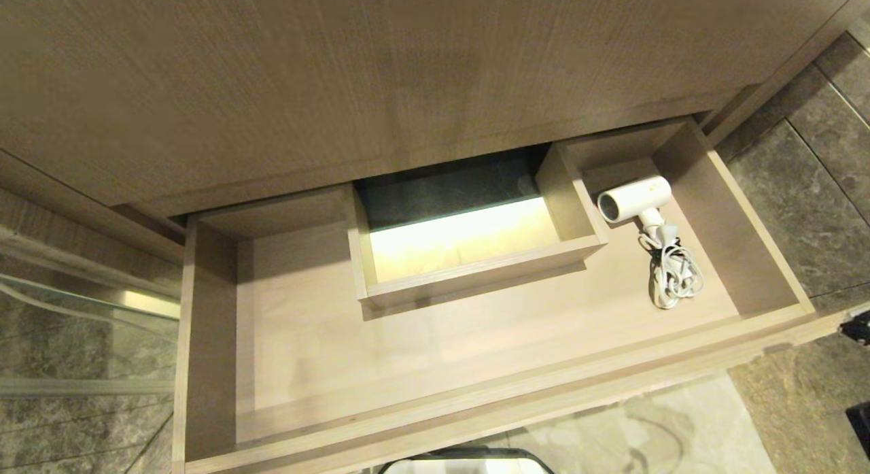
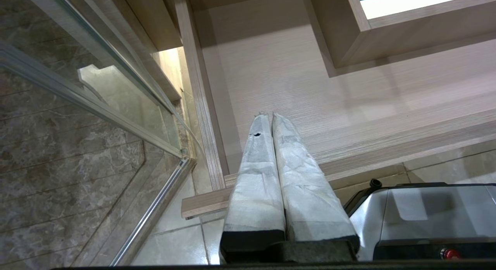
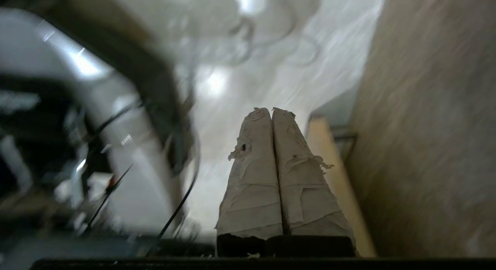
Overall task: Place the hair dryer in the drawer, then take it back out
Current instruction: Close the drawer
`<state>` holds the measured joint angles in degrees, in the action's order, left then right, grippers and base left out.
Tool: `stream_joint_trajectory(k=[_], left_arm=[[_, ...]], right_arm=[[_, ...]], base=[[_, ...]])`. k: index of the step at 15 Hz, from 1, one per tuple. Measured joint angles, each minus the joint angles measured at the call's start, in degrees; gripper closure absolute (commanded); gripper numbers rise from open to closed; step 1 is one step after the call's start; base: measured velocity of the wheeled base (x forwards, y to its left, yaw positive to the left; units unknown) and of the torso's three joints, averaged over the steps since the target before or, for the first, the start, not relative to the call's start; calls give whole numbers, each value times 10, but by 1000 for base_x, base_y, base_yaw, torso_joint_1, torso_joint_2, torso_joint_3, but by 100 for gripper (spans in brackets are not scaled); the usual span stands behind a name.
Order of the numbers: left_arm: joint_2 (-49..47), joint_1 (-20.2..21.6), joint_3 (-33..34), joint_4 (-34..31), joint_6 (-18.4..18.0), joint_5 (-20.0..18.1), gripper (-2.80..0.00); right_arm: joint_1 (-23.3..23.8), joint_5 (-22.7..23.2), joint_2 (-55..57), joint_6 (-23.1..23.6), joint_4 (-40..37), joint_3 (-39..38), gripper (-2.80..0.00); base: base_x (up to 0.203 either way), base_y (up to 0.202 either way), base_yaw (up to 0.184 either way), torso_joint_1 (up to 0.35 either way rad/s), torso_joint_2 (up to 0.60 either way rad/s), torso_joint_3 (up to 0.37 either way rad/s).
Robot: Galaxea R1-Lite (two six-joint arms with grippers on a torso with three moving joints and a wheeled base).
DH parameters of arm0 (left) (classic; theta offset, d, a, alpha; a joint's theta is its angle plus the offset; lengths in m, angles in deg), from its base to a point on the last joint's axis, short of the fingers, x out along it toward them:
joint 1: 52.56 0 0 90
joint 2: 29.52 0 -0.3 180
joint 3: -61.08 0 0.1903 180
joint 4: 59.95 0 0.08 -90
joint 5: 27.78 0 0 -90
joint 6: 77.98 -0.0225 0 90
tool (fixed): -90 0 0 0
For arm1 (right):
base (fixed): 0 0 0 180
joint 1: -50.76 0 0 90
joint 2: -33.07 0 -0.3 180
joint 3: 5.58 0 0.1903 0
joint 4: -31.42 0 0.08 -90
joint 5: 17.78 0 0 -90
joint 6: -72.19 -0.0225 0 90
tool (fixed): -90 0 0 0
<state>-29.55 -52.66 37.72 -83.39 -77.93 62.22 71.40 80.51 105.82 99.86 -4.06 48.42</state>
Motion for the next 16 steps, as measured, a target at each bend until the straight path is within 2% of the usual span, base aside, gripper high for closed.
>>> stream_joint_trajectory(k=[4, 8, 12, 16], left_arm=[[0, 0, 0, 0, 0, 0, 0], [0, 0, 0, 0, 0, 0, 0], [0, 0, 0, 0, 0, 0, 0], [0, 0, 0, 0, 0, 0, 0]], right_arm=[[0, -5, 99, 27, 172, -5, 0], [1, -1, 168, 32, 203, 37, 0], [2, 62, 189, 25, 259, 80, 0], [-2, 97, 235, -5, 384, 174, 0]], base=[[0, 0, 0, 0, 0, 0], [0, 0, 0, 0, 0, 0], [0, 0, 0, 0, 0, 0], [0, 0, 0, 0, 0, 0]])
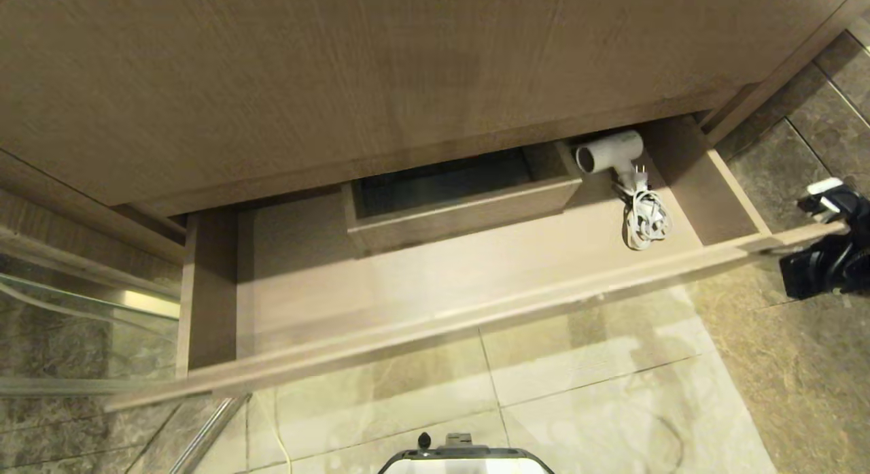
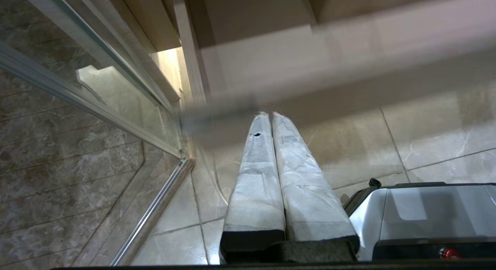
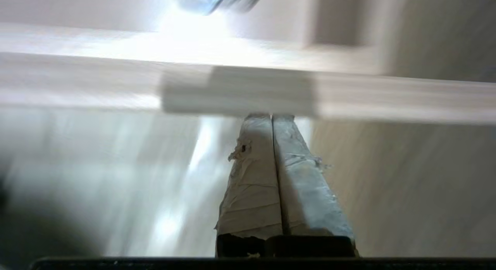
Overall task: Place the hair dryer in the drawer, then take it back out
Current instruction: Close the drawer
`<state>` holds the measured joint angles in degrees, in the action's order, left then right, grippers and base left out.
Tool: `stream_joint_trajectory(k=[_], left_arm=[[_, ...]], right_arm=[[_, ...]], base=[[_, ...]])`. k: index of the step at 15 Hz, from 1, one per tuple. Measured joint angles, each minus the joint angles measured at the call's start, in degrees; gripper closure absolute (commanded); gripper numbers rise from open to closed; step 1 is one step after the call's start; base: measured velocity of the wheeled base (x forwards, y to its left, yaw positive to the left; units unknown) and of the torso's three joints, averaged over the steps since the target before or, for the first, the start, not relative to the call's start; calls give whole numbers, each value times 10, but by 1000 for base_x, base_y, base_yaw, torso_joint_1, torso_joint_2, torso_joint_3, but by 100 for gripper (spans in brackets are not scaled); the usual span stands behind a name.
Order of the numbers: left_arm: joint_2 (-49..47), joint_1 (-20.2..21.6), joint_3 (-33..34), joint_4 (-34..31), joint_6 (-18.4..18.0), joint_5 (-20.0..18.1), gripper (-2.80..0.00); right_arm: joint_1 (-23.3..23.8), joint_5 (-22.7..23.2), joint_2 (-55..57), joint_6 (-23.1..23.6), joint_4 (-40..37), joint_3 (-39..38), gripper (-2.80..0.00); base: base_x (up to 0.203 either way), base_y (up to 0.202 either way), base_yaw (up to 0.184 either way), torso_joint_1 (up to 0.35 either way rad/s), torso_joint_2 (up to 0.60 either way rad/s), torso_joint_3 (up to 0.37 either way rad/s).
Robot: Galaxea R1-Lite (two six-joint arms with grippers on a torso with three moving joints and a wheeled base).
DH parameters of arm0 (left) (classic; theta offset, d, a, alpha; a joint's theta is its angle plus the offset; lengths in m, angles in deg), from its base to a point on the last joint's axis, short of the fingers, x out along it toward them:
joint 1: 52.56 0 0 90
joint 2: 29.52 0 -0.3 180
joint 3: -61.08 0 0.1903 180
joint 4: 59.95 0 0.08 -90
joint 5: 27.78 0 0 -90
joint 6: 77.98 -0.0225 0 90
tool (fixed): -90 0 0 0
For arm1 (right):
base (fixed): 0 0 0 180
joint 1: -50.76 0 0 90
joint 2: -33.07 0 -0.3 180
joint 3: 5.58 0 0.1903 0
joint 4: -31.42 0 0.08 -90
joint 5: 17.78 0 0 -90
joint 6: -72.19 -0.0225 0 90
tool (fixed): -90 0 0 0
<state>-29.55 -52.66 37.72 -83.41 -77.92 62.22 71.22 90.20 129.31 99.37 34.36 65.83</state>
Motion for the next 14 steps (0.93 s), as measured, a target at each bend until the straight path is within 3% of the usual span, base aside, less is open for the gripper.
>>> stream_joint_trajectory(k=[4, 8, 14], left_arm=[[0, 1, 0, 0, 0, 0, 0], [0, 0, 0, 0, 0, 0, 0], [0, 0, 0, 0, 0, 0, 0]], right_arm=[[6, 5, 19, -7, -15, 39, 0], [22, 4, -64, 3, -112, -34, 0], [24, 1, -286, -2, -148, -173, 0]], base=[[0, 0, 0, 0, 0, 0], [0, 0, 0, 0, 0, 0], [0, 0, 0, 0, 0, 0]])
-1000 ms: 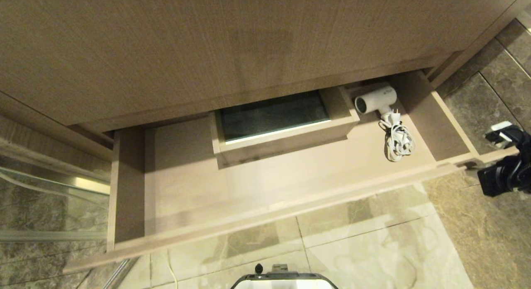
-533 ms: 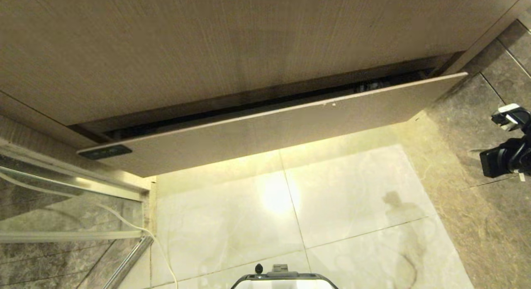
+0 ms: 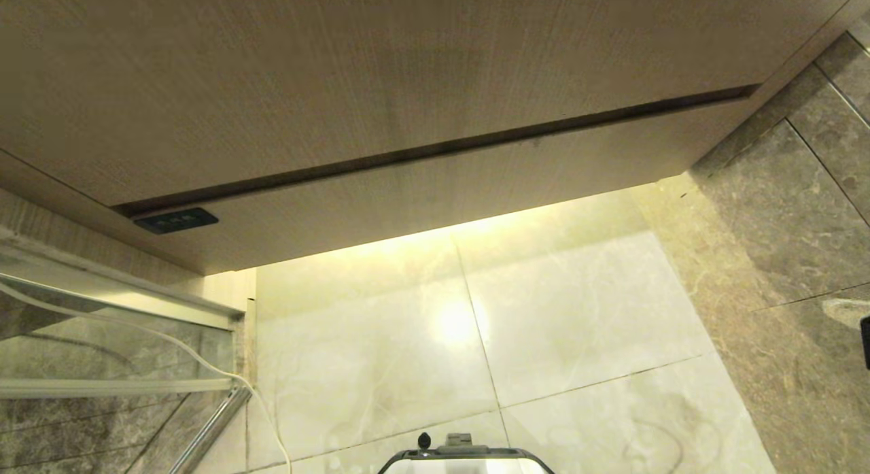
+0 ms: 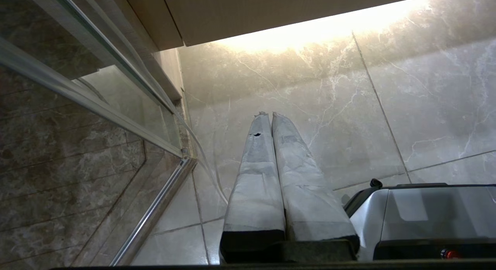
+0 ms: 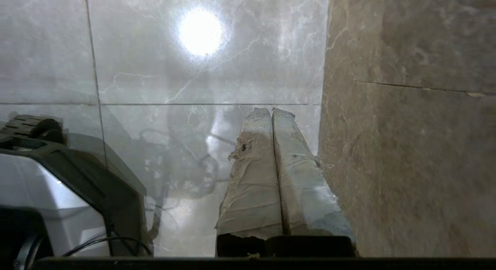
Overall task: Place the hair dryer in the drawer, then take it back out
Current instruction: Close the drawer, then pull open the drawer
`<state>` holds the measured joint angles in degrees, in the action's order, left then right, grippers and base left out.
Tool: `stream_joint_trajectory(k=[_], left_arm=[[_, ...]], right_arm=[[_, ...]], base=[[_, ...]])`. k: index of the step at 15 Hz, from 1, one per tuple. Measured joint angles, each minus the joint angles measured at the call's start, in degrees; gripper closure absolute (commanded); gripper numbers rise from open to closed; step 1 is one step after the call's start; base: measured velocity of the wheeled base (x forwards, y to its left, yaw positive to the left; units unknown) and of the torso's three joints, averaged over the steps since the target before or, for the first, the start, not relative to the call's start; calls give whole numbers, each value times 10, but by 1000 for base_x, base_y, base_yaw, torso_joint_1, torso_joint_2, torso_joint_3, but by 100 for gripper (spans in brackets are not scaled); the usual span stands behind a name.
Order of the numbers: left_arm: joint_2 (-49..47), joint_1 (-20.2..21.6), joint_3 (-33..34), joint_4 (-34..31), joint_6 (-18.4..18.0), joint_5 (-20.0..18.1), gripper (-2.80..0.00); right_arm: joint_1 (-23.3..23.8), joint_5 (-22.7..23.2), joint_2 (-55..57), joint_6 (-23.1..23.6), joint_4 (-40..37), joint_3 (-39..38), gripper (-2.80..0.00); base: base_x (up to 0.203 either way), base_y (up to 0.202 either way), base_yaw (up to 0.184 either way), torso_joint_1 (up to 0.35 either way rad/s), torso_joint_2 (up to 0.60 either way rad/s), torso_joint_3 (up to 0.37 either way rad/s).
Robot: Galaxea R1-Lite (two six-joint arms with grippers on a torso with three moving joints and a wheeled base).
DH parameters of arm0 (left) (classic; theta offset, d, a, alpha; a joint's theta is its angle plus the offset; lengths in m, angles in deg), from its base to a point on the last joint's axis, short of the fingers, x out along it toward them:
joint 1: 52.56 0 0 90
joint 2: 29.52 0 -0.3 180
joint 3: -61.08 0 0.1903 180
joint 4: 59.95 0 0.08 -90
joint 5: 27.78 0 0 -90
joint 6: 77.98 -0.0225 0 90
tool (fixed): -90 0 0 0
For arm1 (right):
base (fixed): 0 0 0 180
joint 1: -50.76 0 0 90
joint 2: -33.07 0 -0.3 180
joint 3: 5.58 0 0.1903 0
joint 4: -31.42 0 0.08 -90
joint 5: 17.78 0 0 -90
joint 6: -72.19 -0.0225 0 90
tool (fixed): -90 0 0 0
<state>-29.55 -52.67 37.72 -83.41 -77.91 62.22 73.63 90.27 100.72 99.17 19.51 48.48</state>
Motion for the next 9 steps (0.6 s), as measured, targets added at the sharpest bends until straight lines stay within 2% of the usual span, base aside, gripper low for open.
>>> stream_joint_trajectory(k=[3, 5, 7, 9], left_arm=[[0, 0, 0, 0, 0, 0, 0], [0, 0, 0, 0, 0, 0, 0], [0, 0, 0, 0, 0, 0, 0], [0, 0, 0, 0, 0, 0, 0]], right_arm=[[-2, -11, -142, -20, -38, -54, 0], [-14, -37, -236, -50, -85, -79, 0], [-50, -71, -317, -99, -155, -91, 0], [-85, -87, -390, -137, -198, -101, 0]], base=[[0, 0, 0, 0, 0, 0], [0, 0, 0, 0, 0, 0], [0, 0, 0, 0, 0, 0], [0, 0, 0, 0, 0, 0]])
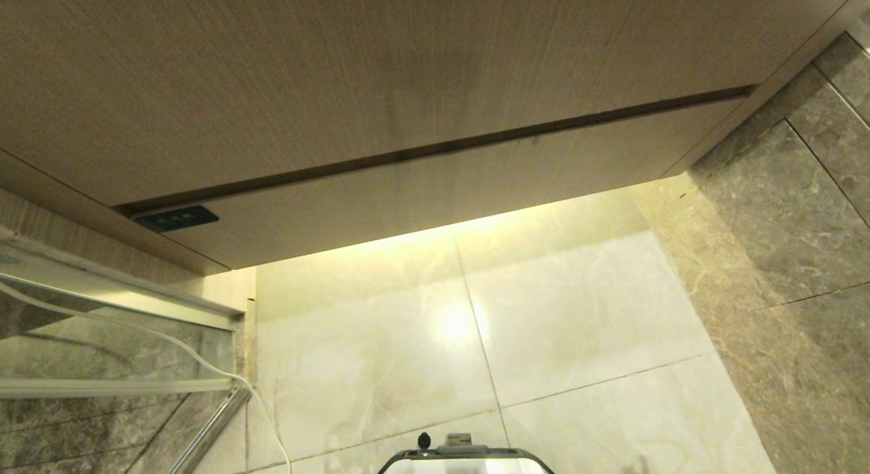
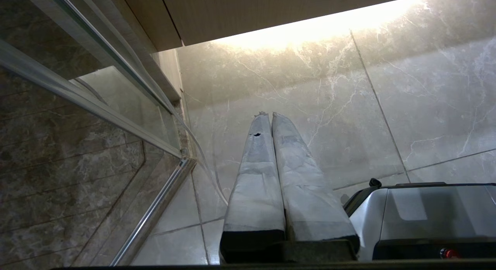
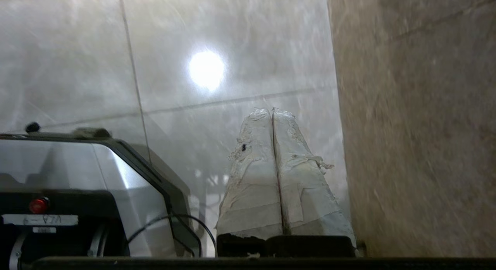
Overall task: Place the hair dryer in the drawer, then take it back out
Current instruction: Pull open the drawer
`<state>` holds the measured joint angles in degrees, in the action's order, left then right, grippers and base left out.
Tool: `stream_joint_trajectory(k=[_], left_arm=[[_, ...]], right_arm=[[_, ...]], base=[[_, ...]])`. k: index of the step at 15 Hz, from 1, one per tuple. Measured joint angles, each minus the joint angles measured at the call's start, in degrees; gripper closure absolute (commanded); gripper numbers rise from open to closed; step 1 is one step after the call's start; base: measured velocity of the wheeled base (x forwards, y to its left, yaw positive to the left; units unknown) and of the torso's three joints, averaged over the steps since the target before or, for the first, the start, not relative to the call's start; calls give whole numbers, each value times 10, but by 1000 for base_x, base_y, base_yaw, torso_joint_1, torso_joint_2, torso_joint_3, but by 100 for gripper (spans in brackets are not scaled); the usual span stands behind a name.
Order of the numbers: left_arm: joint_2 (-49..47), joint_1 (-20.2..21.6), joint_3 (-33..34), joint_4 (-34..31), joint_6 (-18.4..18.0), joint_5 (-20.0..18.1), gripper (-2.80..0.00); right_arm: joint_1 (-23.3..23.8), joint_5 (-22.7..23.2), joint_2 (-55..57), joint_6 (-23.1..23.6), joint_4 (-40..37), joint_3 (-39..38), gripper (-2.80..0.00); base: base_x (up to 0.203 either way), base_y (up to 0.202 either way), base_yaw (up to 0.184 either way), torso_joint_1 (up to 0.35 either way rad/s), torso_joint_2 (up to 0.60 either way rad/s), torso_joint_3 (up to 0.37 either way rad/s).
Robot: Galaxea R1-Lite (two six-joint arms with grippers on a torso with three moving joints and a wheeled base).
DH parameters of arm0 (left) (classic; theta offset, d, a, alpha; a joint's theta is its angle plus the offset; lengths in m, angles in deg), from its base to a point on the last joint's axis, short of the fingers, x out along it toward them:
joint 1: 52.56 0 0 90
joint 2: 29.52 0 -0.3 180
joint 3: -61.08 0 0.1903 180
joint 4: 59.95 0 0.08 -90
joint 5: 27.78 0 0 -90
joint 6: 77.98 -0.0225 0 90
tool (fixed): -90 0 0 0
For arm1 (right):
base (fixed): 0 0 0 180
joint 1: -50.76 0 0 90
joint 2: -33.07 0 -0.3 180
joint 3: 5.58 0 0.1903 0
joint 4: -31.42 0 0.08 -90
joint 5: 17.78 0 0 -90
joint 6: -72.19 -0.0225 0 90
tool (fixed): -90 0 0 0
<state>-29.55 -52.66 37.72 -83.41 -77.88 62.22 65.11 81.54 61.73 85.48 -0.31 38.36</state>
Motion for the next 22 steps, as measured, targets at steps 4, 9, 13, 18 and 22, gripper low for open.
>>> stream_joint_trajectory(k=[4, 9, 13, 18, 22], left_arm=[[0, 0, 0, 0, 0, 0, 0], [0, 0, 0, 0, 0, 0, 0], [0, 0, 0, 0, 0, 0, 0], [0, 0, 0, 0, 0, 0, 0], [0, 0, 0, 0, 0, 0, 0]], right_arm=[[-64, -27, -159, -27, 17, -63, 0], [-155, -148, -272, -65, 126, -171, 0], [-207, -102, -287, -91, 174, -203, 0], [-225, -79, -288, -98, 147, -205, 0], [-226, -80, -288, -103, 148, -206, 0]], base=[[0, 0, 0, 0, 0, 0], [0, 0, 0, 0, 0, 0], [0, 0, 0, 0, 0, 0], [0, 0, 0, 0, 0, 0], [0, 0, 0, 0, 0, 0]])
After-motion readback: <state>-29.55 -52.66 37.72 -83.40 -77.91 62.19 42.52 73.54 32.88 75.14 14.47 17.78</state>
